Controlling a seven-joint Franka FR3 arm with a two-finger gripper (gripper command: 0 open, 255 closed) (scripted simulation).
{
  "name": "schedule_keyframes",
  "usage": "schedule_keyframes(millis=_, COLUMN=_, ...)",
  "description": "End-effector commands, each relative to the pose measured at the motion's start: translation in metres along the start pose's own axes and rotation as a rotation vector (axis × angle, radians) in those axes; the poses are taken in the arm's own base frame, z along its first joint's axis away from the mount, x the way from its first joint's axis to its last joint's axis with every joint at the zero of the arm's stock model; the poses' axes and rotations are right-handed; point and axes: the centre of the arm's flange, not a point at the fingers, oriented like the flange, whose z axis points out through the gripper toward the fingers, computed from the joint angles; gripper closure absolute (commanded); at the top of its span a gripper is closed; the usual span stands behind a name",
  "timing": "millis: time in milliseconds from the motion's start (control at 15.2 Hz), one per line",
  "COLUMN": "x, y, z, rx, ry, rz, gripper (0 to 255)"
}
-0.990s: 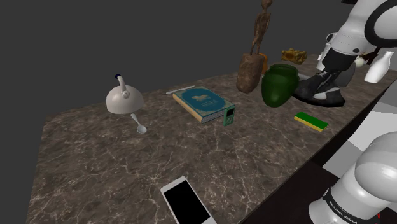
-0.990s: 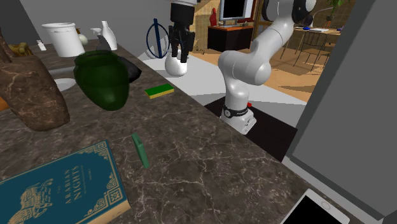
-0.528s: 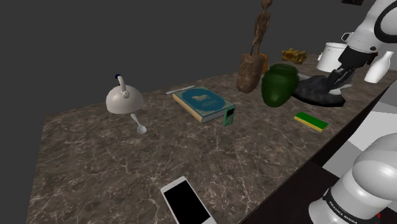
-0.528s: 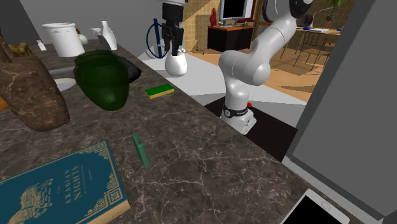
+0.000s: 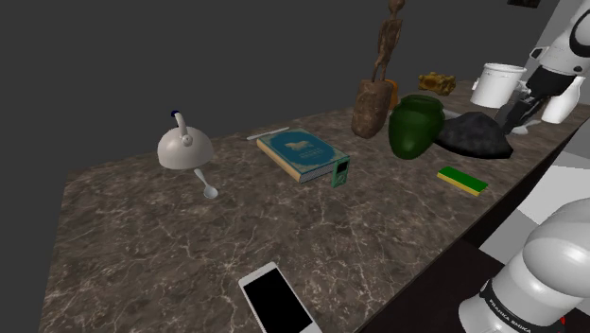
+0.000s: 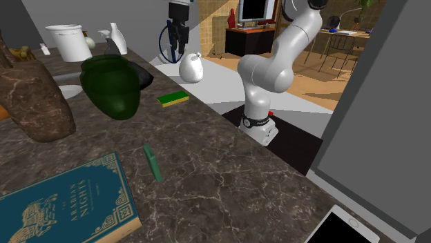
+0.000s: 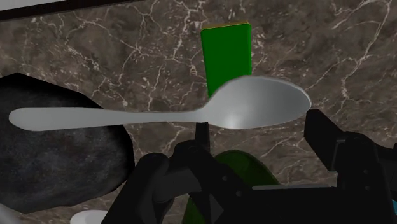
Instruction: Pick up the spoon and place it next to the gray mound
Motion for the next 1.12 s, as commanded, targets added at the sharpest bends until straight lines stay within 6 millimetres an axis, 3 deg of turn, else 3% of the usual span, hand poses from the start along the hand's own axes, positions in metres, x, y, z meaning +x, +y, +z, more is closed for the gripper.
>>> schedule_keyframes(millis=0, x=-0.004, y=0.029, z=0.001, rx=-0.001, ry=0.000, rz=-0.001, gripper=255)
schedule_keyframes(millis=1056, x=-0.031, y=0.237, z=0.004, rx=-0.001, ry=0.000, rz=-0.001, gripper=255)
